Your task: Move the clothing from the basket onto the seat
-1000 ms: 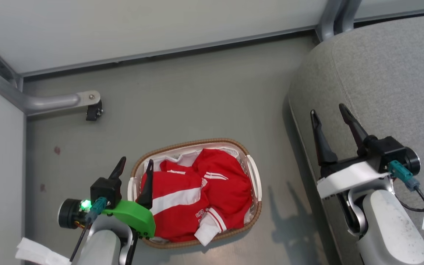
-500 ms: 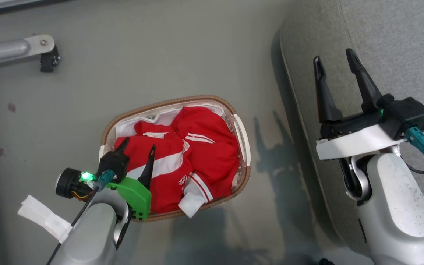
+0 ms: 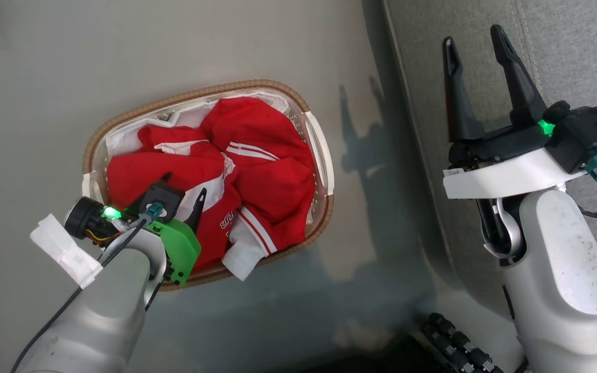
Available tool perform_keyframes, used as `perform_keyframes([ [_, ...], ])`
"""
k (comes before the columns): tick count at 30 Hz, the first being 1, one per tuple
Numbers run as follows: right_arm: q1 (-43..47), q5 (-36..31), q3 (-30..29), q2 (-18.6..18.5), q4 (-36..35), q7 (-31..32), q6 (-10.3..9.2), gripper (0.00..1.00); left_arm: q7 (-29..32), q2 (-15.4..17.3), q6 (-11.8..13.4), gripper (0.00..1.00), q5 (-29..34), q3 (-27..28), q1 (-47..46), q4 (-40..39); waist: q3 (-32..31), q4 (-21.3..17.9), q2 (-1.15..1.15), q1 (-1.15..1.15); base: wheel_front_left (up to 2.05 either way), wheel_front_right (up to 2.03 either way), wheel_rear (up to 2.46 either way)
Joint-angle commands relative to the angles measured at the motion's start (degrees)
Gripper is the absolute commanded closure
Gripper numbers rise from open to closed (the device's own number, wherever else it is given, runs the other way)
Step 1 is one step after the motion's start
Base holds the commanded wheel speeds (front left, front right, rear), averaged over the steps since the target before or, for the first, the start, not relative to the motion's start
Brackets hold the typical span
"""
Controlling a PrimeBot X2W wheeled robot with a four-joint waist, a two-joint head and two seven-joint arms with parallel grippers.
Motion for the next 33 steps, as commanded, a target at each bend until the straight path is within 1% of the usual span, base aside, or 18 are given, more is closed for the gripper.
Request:
perform_keyframes([
  [1,-0.89,0.51,0.20,-0.18,-0.42,-0.28,-0.02,0.00,0.20,0.52,-0.19,0.00,-0.40,-1.38,-1.81,1.20,3.54,-1.90,0.00,0.00,0.00,0.00,0.00],
  [5,-1.21,1.01,0.61,-0.17,-0.52,-0.28,-0.02,0.00,2.13,0.76,-0.19,0.00,-0.15,-5.76,-4.62,4.80,4.85,-2.27,0.00,0.00,0.00,0.00,0.00],
  [10,-1.42,1.55,1.03,-0.17,-0.74,-0.28,-0.02,0.00,4.04,0.98,-0.18,0.00,2.26,-9.77,-7.88,8.90,5.78,-2.71,0.00,0.00,0.00,0.00,0.00],
  [15,-1.83,2.44,1.77,-0.17,-1.16,-0.28,-0.02,0.00,7.44,0.60,-0.15,0.00,5.10,-13.35,-10.21,12.06,6.82,-3.63,0.00,0.00,0.00,0.00,0.00],
  [19,-2.05,3.20,2.20,-0.17,-1.94,-0.28,-0.02,0.00,9.03,0.57,-0.04,0.00,6.31,-14.83,-11.60,13.05,8.02,-4.40,0.00,0.00,0.00,0.00,0.00],
  [27,-2.63,4.08,2.15,-0.17,-3.52,-0.28,-0.02,0.00,11.48,1.38,0.01,0.00,5.95,-15.66,-13.74,14.16,10.86,-5.31,0.00,0.00,0.00,0.00,0.00],
  [28,-2.75,4.13,2.11,-0.17,-3.51,-0.28,-0.02,0.00,11.64,1.43,0.04,0.08,5.88,-15.76,-13.88,14.26,10.99,-5.33,0.00,0.00,0.00,0.00,0.00],
  [29,-2.85,4.18,2.13,-0.17,-3.42,-0.28,-0.02,0.00,11.63,1.48,0.05,0.74,5.94,-15.90,-13.94,14.31,11.03,-5.36,0.00,0.00,0.00,0.00,0.00],
  [30,-2.96,4.26,2.22,-0.17,-3.26,-0.28,-0.02,0.00,11.51,1.52,0.05,1.00,5.94,-16.07,-13.94,14.36,10.99,-5.40,0.00,0.00,0.00,0.00,0.00],
  [33,-3.05,4.26,2.40,-0.17,-2.70,-0.28,-0.02,0.00,10.60,1.41,0.21,1.00,5.36,-15.99,-13.22,14.45,10.23,-5.37,0.00,0.00,0.00,0.00,0.00],
])
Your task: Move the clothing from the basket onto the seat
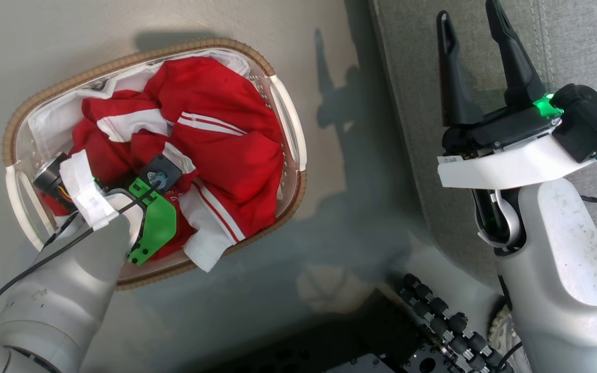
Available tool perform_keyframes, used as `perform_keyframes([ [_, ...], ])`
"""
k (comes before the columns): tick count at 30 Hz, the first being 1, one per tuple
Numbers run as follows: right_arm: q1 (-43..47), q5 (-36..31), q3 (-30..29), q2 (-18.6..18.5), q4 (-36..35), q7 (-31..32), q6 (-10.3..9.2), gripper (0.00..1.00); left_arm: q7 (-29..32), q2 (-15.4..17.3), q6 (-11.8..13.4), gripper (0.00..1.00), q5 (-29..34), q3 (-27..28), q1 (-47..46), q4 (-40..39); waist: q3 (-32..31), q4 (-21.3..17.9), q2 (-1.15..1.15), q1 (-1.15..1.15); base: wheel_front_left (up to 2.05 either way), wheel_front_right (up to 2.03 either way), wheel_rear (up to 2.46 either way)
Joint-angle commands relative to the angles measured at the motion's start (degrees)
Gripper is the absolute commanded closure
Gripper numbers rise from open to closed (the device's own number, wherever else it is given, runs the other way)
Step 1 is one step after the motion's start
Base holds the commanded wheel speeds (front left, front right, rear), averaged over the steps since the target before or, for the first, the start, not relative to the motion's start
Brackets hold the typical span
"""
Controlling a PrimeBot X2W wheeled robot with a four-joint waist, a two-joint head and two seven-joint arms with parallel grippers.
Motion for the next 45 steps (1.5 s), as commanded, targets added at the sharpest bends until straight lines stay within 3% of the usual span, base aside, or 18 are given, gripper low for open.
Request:
perform_keyframes([
  [1,-0.59,0.20,0.13,-0.18,0.44,-0.28,-0.02,0.00,-0.62,0.46,0.16,1.00,-0.66,0.22,0.46,0.33,-0.95,0.13,0.00,0.00,0.00,0.00,0.00],
  [10,1.86,-1.71,-0.83,-0.18,3.03,-0.28,-0.02,0.00,-6.68,-2.19,1.40,1.00,-4.53,2.61,4.55,0.40,-8.71,1.97,0.00,0.00,0.00,0.00,0.00],
  [23,8.05,-6.75,-2.65,-0.21,7.31,-0.28,-0.02,0.00,-11.05,-6.81,2.26,1.00,-10.61,6.90,12.76,-2.22,-23.10,7.97,0.00,0.00,0.00,0.00,0.00],
  [40,17.65,-7.38,-3.00,-0.20,12.09,-0.28,-0.02,0.00,-11.02,-5.88,5.84,1.00,-12.68,17.89,26.97,-25.19,-39.91,11.22,0.00,0.00,0.00,0.00,0.00],
  [45,20.56,-7.73,-2.94,-0.20,12.95,-0.28,-0.02,0.00,-11.02,-6.32,5.79,1.00,-11.53,20.74,29.89,-31.67,-43.20,11.41,0.00,0.00,0.00,0.00,0.00],
])
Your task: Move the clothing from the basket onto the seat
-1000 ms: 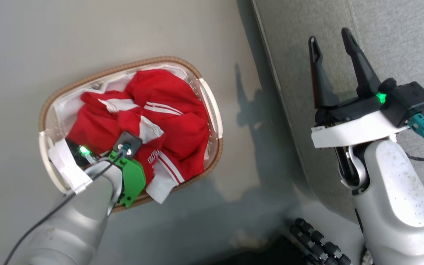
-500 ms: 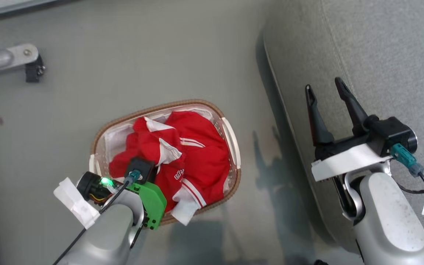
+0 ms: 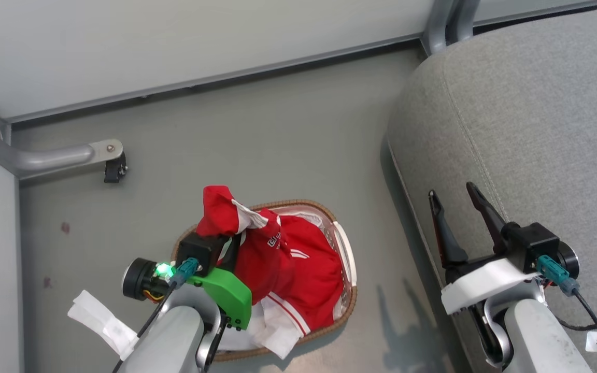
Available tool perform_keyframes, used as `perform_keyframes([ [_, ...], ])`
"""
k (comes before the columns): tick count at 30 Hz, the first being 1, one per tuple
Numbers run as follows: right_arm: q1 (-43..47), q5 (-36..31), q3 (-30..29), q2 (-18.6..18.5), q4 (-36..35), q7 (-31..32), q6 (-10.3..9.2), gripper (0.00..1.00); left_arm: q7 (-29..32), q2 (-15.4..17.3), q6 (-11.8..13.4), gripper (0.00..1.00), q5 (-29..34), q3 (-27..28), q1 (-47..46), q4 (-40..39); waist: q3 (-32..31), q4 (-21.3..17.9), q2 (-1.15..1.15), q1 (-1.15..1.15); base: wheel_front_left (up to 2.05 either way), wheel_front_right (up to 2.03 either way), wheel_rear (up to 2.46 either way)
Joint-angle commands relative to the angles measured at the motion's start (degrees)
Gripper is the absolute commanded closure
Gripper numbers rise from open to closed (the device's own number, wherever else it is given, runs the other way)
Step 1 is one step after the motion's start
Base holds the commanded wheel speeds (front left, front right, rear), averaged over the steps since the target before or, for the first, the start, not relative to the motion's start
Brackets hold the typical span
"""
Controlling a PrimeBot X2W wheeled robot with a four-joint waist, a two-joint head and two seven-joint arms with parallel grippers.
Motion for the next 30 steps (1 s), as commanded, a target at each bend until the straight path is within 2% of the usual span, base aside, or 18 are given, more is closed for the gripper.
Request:
perform_keyframes([
  [1,1.60,-0.21,0.00,-0.24,0.36,-0.28,-0.02,0.00,-0.21,-0.18,-0.05,1.00,0.59,0.76,1.15,-1.87,-4.64,1.37,0.00,0.00,0.00,0.00,0.00],
  [9,5.08,-0.50,0.87,-0.24,1.97,-0.28,-0.02,0.00,-0.22,-0.89,-0.87,1.00,2.88,4.12,2.78,-11.80,-8.21,2.28,0.00,0.00,0.00,0.00,0.00],
  [15,6.77,-0.38,3.72,-0.25,3.65,-0.28,-0.02,0.00,-0.21,-1.74,-1.63,1.00,3.51,4.70,2.68,-16.57,-9.94,3.18,0.00,0.00,0.00,0.00,0.00],
  [22,4.00,-3.00,12.57,-0.33,5.67,-0.28,-0.03,0.00,-0.22,-2.48,-2.65,1.00,4.18,2.64,1.25,-19.02,-9.93,4.73,0.00,0.00,0.00,0.00,0.00],
  [30,-3.86,-3.03,22.39,-1.81,10.68,-0.28,-0.03,0.00,-0.22,-2.94,-3.47,1.00,2.94,-0.87,0.05,-19.88,-9.61,7.94,0.00,0.00,0.00,0.00,0.00],
])
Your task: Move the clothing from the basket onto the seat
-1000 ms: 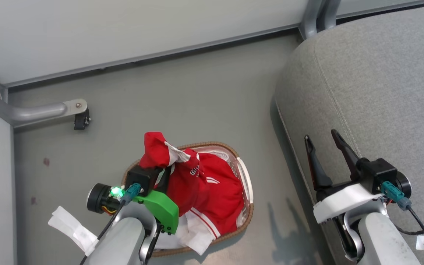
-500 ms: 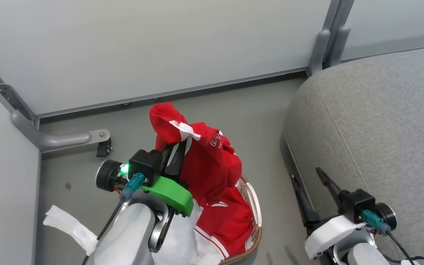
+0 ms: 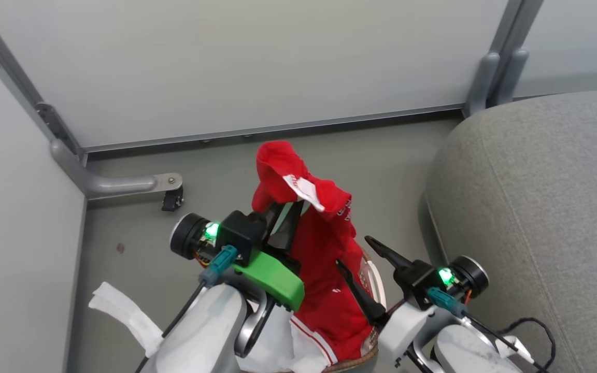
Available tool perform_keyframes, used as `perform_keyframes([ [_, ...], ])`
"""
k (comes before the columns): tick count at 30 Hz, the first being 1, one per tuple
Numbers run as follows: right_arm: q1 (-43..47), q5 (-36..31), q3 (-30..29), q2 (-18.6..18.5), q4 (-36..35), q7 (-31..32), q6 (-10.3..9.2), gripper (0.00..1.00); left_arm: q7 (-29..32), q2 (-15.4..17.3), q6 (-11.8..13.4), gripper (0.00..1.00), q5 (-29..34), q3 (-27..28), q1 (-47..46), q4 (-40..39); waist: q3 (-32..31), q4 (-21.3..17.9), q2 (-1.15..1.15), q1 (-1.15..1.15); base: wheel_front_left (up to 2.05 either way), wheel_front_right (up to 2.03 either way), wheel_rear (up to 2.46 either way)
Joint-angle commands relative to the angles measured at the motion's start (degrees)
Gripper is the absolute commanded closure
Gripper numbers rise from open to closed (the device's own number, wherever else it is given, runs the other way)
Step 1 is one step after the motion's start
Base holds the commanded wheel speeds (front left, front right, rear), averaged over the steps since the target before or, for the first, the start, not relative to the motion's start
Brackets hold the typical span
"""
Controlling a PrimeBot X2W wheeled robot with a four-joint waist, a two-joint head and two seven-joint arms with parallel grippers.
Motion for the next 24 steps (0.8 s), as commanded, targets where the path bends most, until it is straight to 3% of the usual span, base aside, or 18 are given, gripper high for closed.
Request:
perform_keyframes([
  [1,-1.55,-0.11,0.96,-0.23,1.19,-0.27,-0.06,0.00,-0.21,0.06,-0.37,1.00,-0.43,-0.64,-1.22,-0.01,0.03,1.49,0.00,0.00,0.00,0.00,0.00],
  [8,-6.54,-0.16,2.88,0.96,7.51,-0.28,-0.06,0.00,-0.21,-0.09,-0.35,1.00,-1.94,-4.02,-2.65,0.41,-0.11,4.04,0.00,0.00,0.00,0.00,0.00],
  [9,-6.96,0.10,3.19,0.97,8.33,-0.28,-0.06,0.07,-0.21,-0.09,-0.18,1.00,-2.21,-4.39,-2.70,0.26,-0.10,4.25,0.00,0.00,0.00,0.00,0.00],
  [10,-7.42,0.37,3.67,1.06,9.36,-0.27,-0.06,0.27,-0.21,-0.09,0.02,1.00,-2.62,-4.98,-2.87,0.01,-0.05,4.54,0.00,0.00,0.00,0.00,0.00],
  [11,-7.66,0.68,3.97,1.11,10.02,-0.28,-0.06,0.55,-0.21,-0.07,0.15,1.00,-2.97,-5.31,-3.05,-0.14,-0.03,4.69,0.00,0.00,0.00,0.00,0.00],
  [12,-7.86,1.13,4.51,1.17,11.02,-0.27,-0.06,0.72,-0.21,-0.08,0.35,1.00,-3.34,-5.70,-3.30,-0.31,0.04,4.86,0.00,0.00,0.00,0.00,0.00],
  [13,-8.02,1.31,4.96,1.22,11.75,-0.27,-0.06,1.00,-0.21,-0.09,0.61,1.00,-3.68,-6.01,-3.52,-0.44,0.10,4.99,0.00,0.00,0.00,0.00,0.00],
  [24,-7.86,7.81,6.03,1.29,12.05,-0.27,-0.06,1.00,-0.21,-0.09,1.98,1.00,-5.17,-6.82,-4.68,-0.45,0.92,4.82,0.00,0.00,0.00,0.00,0.00],
])
